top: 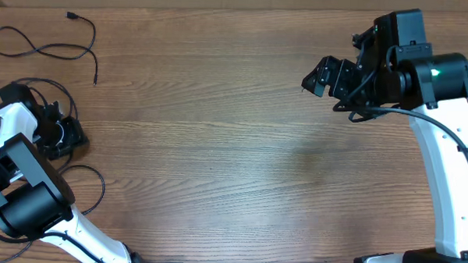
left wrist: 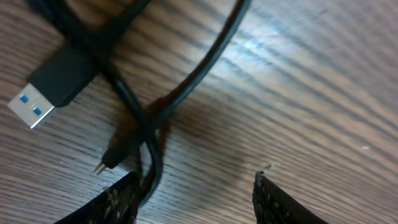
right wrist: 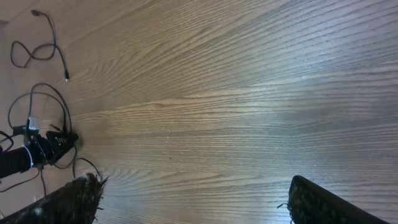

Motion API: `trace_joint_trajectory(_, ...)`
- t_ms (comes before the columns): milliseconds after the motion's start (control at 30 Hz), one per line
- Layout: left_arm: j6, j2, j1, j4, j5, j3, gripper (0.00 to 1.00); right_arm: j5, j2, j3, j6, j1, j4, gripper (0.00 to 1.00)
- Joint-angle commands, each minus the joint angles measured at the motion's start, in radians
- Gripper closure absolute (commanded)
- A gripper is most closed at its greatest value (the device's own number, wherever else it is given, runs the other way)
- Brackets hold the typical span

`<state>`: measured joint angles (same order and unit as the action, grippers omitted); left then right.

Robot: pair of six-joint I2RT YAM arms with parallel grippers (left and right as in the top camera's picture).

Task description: Untangle cables

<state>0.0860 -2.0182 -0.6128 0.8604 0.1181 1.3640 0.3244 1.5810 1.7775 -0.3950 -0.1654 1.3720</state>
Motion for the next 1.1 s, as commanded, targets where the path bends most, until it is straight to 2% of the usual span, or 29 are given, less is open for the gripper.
trace_joint_trajectory(0, 0.023, -0.009, -0.003, -0.017, -0.049, -0.029, 0.44, -0.011, -0.002, 0.008, 0.004, -0.003, -0.005, 0.05)
trace_joint_trajectory(200, 0.023, -0.009, -0.003, -0.048, -0.051, -0.034, 0.46, -0.010, -0.002, 0.008, 0.003, -0.003, -0.005, 0.05)
trace_joint_trajectory(233, 0.023, -0.010, -0.003, -0.051, -0.051, -0.034, 0.52, -0.010, -0.002, 0.008, 0.004, -0.003, -0.005, 0.05)
trace_joint_trajectory(267, 0.023, -0.010, -0.003, -0.053, -0.051, -0.034, 0.67, -0.010, -0.002, 0.008, 0.003, -0.003, -0.005, 0.05)
trace_joint_trajectory(300, 0.023, -0.009, -0.003, -0.052, -0.051, -0.035, 0.76, -0.010, -0.002, 0.008, 0.003, -0.003, -0.005, 0.05)
trace_joint_trajectory(367, 0.023, -0.010, -0.003, -0.044, -0.050, -0.035, 0.85, -0.010, -0.002, 0.008, 0.003, -0.003, -0.005, 0.05)
trace_joint_trajectory(500, 0.011, -0.010, -0.003, -0.014, -0.048, -0.035, 0.96, -0.010, -0.002, 0.008, 0.003, -0.003, -0.005, 0.05)
trace_joint_trajectory(733, -0.032, -0.008, -0.002, 0.063, -0.046, -0.021, 0.96, -0.010, -0.002, 0.008, 0.003, -0.003, -0.003, 0.05)
trace_joint_trajectory(1067, -0.041, 0.096, -0.002, 0.137, -0.004, 0.127, 0.96, -0.010, -0.002, 0.008, 0.004, -0.003, 0.014, 0.05)
